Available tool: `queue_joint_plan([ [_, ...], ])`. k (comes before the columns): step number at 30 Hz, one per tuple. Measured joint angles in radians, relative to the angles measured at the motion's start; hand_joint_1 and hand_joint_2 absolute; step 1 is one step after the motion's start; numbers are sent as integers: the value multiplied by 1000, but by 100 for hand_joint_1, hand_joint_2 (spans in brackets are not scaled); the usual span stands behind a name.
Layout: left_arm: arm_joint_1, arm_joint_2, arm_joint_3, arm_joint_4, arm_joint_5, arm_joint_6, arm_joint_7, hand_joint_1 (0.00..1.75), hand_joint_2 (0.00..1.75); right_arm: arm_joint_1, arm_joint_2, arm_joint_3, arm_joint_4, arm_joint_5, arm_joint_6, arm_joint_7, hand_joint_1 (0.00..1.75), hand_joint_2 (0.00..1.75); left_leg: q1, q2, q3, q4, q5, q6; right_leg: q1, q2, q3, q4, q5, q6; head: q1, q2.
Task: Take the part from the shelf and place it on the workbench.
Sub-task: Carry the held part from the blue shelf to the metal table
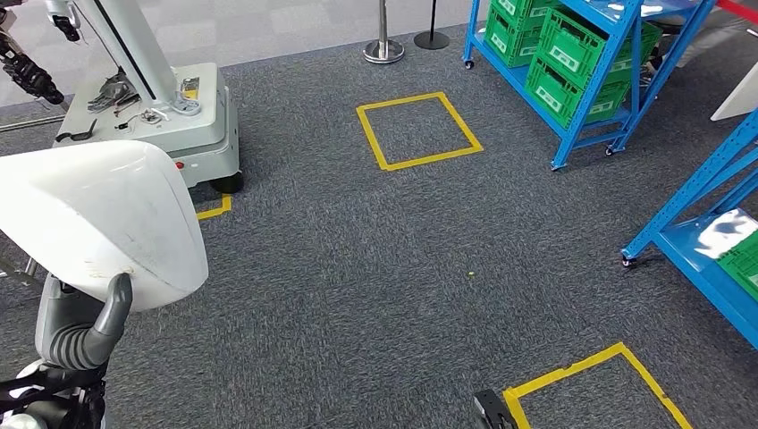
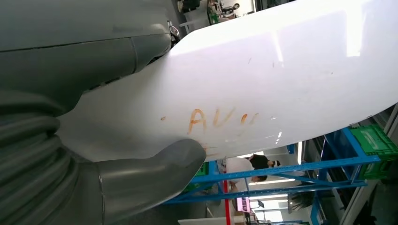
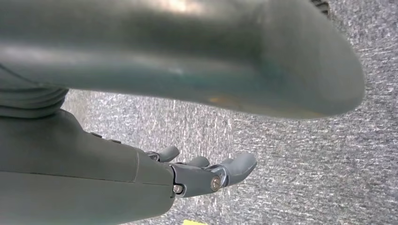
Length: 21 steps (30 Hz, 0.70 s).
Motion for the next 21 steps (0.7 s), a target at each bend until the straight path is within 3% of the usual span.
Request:
queue_joint_plan([
  [2,2,2,0,2,2,-1,-3,175,175,2,0,0,0,4,2,1,0,0,1,0,-43,126,-75,-5,2,-12,-15,1,10,-5,-1,0],
  [3,4,2,0,3,3,-1,-3,175,175,3,0,0,0,5,2,1,0,0,1,0,-53,168,-90,-6,4,-19,-22,1,15,-6,-1,0],
  [4,6,3,0,5,4,-1,-3,175,175,3,0,0,0,6,3,1,0,0,1,1,-45,177,-86,-5,6,-26,-28,2,18,-5,-1,0],
  [5,8,3,0,6,4,-1,-4,175,175,4,0,0,0,8,3,2,0,0,0,3,-19,149,-67,-3,7,-34,-33,2,21,-5,-1,0],
  [7,8,3,0,7,5,-1,-4,175,175,4,0,0,0,11,3,2,0,0,-4,30,77,10,-21,6,10,-50,-34,5,23,-2,-1,0],
  [9,6,3,0,6,5,-1,-4,175,175,4,0,0,0,13,2,2,0,0,-13,57,140,-91,-3,17,13,-67,-31,6,26,5,1,0],
  [12,6,2,-1,5,5,-1,-4,175,175,3,0,0,0,13,0,4,0,0,-16,41,136,-114,0,34,11,-85,-30,7,26,21,0,0],
  [14,2,1,-1,4,5,1,-1,175,175,1,0,0,0,12,-2,5,0,0,-11,22,137,-122,9,46,8,-53,-47,48,-2,34,1,0],
  [16,-3,-2,-1,5,1,6,1,175,175,2,0,0,0,11,-3,3,0,0,-8,3,134,-122,14,53,5,-5,-99,163,-63,41,4,0],
  [18,-4,-4,-1,6,-5,14,3,175,175,6,0,0,0,11,-4,1,0,0,-8,-19,125,-115,16,55,4,9,-153,276,-104,43,5,0],
  [19,-3,-4,-1,7,-7,17,3,175,175,7,0,0,0,11,-4,0,0,0,-8,-31,122,-110,16,55,4,11,-159,286,-96,43,5,0],
  [20,-3,-4,-1,7,-8,18,3,175,175,7,0,0,0,11,-5,-1,0,0,-8,-44,120,-105,15,54,3,15,-143,253,-69,43,5,0],
  [21,-3,-4,-1,7,-8,19,3,175,175,7,-1,0,0,11,-5,-2,0,0,-6,-57,119,-100,14,51,0,24,-112,187,-31,42,5,0],
])
